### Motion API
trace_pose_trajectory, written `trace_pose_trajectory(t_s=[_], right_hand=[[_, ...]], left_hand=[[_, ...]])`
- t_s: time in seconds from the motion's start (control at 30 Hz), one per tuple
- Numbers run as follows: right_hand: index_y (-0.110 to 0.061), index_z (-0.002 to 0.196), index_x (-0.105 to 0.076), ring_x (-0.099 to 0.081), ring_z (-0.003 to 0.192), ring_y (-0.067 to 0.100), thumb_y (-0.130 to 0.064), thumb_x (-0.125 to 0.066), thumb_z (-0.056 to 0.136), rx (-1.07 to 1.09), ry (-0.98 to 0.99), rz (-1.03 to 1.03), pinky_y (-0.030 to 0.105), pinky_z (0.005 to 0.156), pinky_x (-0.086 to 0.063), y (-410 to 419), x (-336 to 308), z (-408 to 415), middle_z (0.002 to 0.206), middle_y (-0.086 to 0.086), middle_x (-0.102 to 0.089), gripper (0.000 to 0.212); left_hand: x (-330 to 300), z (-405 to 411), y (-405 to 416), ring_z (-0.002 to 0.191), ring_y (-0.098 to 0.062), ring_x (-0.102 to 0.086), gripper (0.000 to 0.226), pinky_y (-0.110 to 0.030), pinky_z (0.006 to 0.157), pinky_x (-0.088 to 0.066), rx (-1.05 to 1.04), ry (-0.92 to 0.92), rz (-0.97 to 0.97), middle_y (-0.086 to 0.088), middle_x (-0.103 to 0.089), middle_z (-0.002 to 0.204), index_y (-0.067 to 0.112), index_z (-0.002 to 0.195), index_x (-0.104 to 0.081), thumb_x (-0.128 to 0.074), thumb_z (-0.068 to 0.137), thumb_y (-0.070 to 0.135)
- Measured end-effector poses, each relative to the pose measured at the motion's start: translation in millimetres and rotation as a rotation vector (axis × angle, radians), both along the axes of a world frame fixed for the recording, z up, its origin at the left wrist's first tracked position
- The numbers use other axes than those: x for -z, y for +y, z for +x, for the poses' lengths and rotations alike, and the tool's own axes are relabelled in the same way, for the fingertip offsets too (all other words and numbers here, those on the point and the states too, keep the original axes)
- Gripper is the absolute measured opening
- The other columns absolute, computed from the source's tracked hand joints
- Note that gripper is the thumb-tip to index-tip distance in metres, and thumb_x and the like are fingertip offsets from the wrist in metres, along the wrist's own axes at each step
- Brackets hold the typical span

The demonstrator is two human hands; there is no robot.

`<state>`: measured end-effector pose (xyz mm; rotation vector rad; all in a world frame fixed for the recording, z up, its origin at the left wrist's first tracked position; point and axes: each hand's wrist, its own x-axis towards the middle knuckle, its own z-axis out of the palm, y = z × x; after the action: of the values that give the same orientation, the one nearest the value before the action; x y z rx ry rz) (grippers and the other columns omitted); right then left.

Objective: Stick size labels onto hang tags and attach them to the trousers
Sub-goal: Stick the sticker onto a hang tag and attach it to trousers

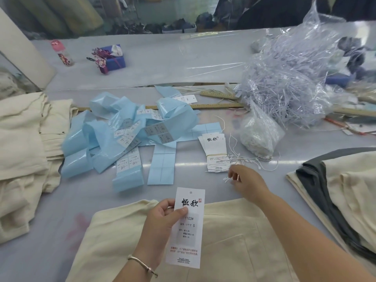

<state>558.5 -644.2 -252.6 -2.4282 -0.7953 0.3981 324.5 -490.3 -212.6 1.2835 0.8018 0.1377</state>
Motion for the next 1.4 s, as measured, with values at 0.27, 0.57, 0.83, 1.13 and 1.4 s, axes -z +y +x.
trace_pose_trajectory(t_s=[0.27, 0.57, 0.83, 1.13, 1.4], right_hand=[[-0.02, 0.09, -0.06, -0.055, 0.094, 0.024, -0.013, -0.056, 0.088, -0.105, -0.079, -0.196, 0.031, 0.071, -0.039, 17.3, 8.5, 6.8, 0.102, -0.003, -0.049, 0.009], [-0.013, 0.081, -0.05, -0.045, 0.072, 0.02, 0.001, -0.049, 0.093, 0.19, 0.142, 0.34, 0.033, 0.067, -0.034, 6.9, -22.2, -14.6, 0.088, 0.011, -0.059, 0.018], [-0.007, 0.091, -0.054, -0.046, 0.048, 0.016, 0.01, -0.054, 0.088, 0.096, 0.383, 0.768, 0.018, 0.049, -0.039, -2.7, -99.3, -123.1, 0.064, 0.011, -0.064, 0.017], [-0.022, 0.092, -0.045, -0.055, 0.056, 0.013, -0.002, -0.057, 0.086, 0.014, -0.046, 0.556, 0.036, 0.058, -0.046, 21.1, -111.6, -200.5, 0.063, -0.002, -0.062, 0.025], [-0.021, 0.091, -0.043, -0.051, 0.054, 0.016, -0.001, -0.058, 0.084, 0.062, -0.17, 0.539, 0.034, 0.056, -0.042, 28.6, -119.7, -230.5, 0.057, 0.004, -0.057, 0.027]], left_hand=[[-3.1, -14.5, 2.7, 0.08, -0.03, -0.071, 0.008, -0.043, 0.075, -0.056, -0.019, 0.003, 0.023, -0.014, -0.075, 0.092, 0.011, 0.092, -0.07, -0.071, 0.084, 0.011], [-10.9, -22.4, 2.7, 0.078, -0.024, -0.067, 0.008, -0.038, 0.072, -0.052, -0.053, -0.023, 0.017, -0.014, -0.074, 0.093, 0.016, 0.078, -0.069, -0.07, 0.085, 0.011], [-29.0, -24.6, -10.2, 0.068, -0.022, -0.055, 0.022, -0.035, 0.065, -0.047, -0.05, -0.149, 0.129, -0.01, -0.062, 0.075, 0.004, 0.075, -0.055, -0.072, 0.064, 0.011], [-58.1, -47.4, -19.5, 0.073, -0.024, -0.072, 0.022, -0.027, 0.061, -0.054, 0.113, -0.35, 0.224, -0.011, -0.075, 0.083, 0.022, 0.09, -0.074, -0.066, 0.073, 0.009], [-68.1, -74.0, -15.5, 0.075, -0.02, -0.07, 0.014, -0.028, 0.065, -0.055, 0.204, -0.424, 0.35, -0.005, -0.074, 0.083, 0.021, 0.09, -0.074, -0.062, 0.083, 0.022]])
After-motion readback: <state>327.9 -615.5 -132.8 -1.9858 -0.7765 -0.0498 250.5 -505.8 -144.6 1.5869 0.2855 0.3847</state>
